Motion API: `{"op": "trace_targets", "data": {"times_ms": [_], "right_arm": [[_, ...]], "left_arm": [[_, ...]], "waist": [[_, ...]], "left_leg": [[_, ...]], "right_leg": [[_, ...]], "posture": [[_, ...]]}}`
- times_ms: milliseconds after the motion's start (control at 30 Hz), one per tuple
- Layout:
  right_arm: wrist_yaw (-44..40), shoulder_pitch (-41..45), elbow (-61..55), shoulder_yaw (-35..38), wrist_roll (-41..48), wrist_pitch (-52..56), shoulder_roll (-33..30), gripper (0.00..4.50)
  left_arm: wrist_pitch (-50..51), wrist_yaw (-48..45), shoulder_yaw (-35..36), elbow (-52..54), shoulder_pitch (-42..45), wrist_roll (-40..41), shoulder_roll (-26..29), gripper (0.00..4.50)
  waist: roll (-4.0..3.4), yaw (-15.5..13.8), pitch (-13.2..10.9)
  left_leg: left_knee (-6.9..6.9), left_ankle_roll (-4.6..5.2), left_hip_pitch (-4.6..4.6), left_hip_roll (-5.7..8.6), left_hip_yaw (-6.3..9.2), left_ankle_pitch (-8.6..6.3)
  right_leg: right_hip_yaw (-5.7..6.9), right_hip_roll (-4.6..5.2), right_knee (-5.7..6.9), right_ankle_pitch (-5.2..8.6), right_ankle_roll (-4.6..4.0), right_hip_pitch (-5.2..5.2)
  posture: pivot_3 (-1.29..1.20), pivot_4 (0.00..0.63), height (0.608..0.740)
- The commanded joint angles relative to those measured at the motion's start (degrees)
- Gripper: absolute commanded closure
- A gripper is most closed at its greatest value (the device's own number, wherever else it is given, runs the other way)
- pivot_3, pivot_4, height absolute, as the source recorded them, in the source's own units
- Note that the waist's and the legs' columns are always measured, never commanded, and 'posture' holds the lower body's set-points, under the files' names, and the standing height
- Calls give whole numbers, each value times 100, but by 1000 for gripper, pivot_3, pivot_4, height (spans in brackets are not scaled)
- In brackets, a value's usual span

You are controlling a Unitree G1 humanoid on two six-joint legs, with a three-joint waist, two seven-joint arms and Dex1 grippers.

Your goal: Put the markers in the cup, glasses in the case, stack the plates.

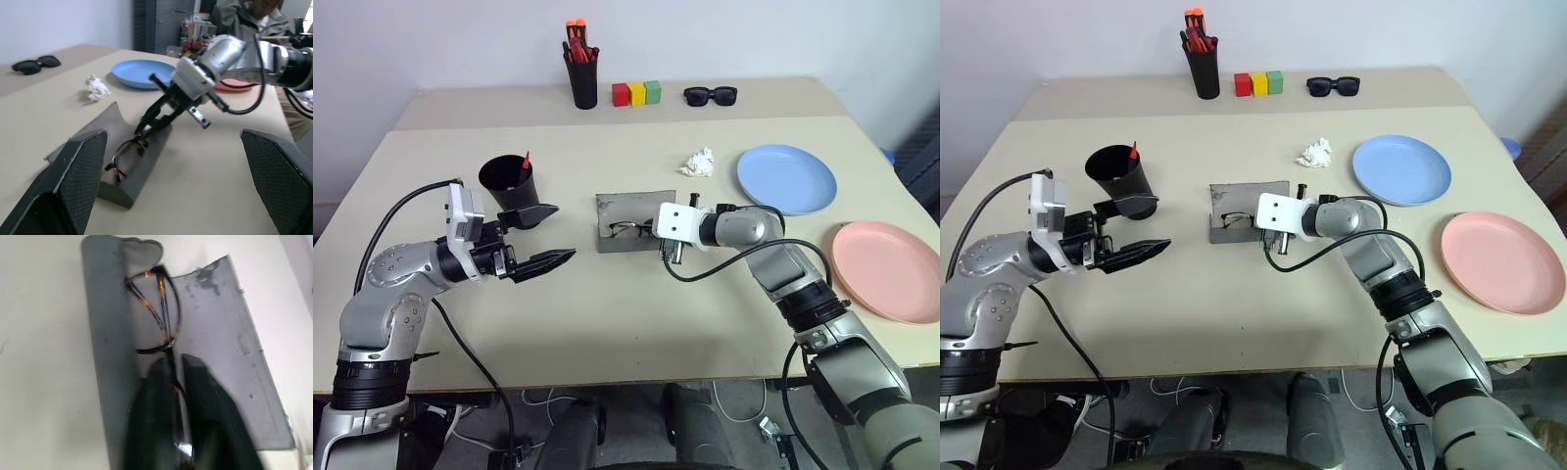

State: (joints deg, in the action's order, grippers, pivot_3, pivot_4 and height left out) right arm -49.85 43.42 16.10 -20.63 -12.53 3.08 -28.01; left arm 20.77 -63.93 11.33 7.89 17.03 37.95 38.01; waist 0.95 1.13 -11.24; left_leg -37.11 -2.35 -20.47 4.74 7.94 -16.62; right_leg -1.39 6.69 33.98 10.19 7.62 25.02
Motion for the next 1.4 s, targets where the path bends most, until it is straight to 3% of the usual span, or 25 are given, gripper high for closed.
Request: {"op": "trace_targets", "data": {"times_ms": [33,167,467,567,767,800,1000,1100,1233,1400], "right_arm": [[-8,132,-66,221,183,59,60,2104],[91,164,-101,422,301,130,112,39],[307,313,-911,1710,1916,1247,627,39],[386,300,-1115,1887,2186,1545,643,0],[581,72,-1385,1951,2339,1761,583,0],[634,21,-1430,1968,2360,1794,581,0],[743,-360,-1741,1989,2447,1964,473,0],[74,-939,-2516,1849,2865,2235,122,0],[-76,-1296,-3015,1799,3105,2469,-56,0],[-112,-1803,-3130,1353,2696,2263,-318,0]], "left_arm": [[-247,175,77,-107,220,-144,-67,0],[-348,246,15,-314,414,-258,-143,0],[-978,409,-272,-1156,1083,-853,-493,0],[-1068,466,-360,-1486,1372,-919,-710,855],[-1523,876,-820,-2724,2260,-1657,-1330,4071],[-1645,1025,-845,-3086,2491,-1764,-1480,4438],[-2298,2062,-1087,-5146,3701,-2628,-2160,4438],[-2457,2554,-1114,-6008,4223,-2937,-2400,4438],[-2420,2577,-1087,-6596,4540,-3021,-2540,4438],[-2275,2546,-1106,-7013,4717,-3146,-2625,4438]], "waist": [[0,-6,0],[0,-6,0],[0,-28,0],[0,-37,0],[1,-38,1],[1,-36,1],[2,-40,1],[2,-43,1],[2,8,0],[3,-31,0]], "left_leg": [[0,0,-1,0,1,0],[0,-1,-1,0,0,0],[0,-2,-6,1,1,1],[0,-2,-6,1,2,1],[-3,-2,-6,6,1,2],[-3,-3,-6,6,2,2],[-4,-2,-10,8,2,2],[-3,0,-14,10,2,1],[-2,3,-19,10,-4,-2],[-7,3,-11,10,-4,-1]], "right_leg": [[0,0,0,0,0,0],[0,0,-1,0,0,0],[0,0,-1,-3,-1,4],[0,0,-1,-3,-1,4],[0,1,0,-4,-1,2],[0,1,0,-4,-1,2],[1,2,-3,-5,0,2],[1,3,-8,-5,2,4],[1,5,-20,-7,9,4],[1,4,-17,-7,11,-3]], "posture": [[0,150,740],[0,150,740],[0,150,740],[0,150,740],[0,150,740],[0,150,740],[0,150,740],[0,150,740],[0,150,740],[0,150,740]]}}
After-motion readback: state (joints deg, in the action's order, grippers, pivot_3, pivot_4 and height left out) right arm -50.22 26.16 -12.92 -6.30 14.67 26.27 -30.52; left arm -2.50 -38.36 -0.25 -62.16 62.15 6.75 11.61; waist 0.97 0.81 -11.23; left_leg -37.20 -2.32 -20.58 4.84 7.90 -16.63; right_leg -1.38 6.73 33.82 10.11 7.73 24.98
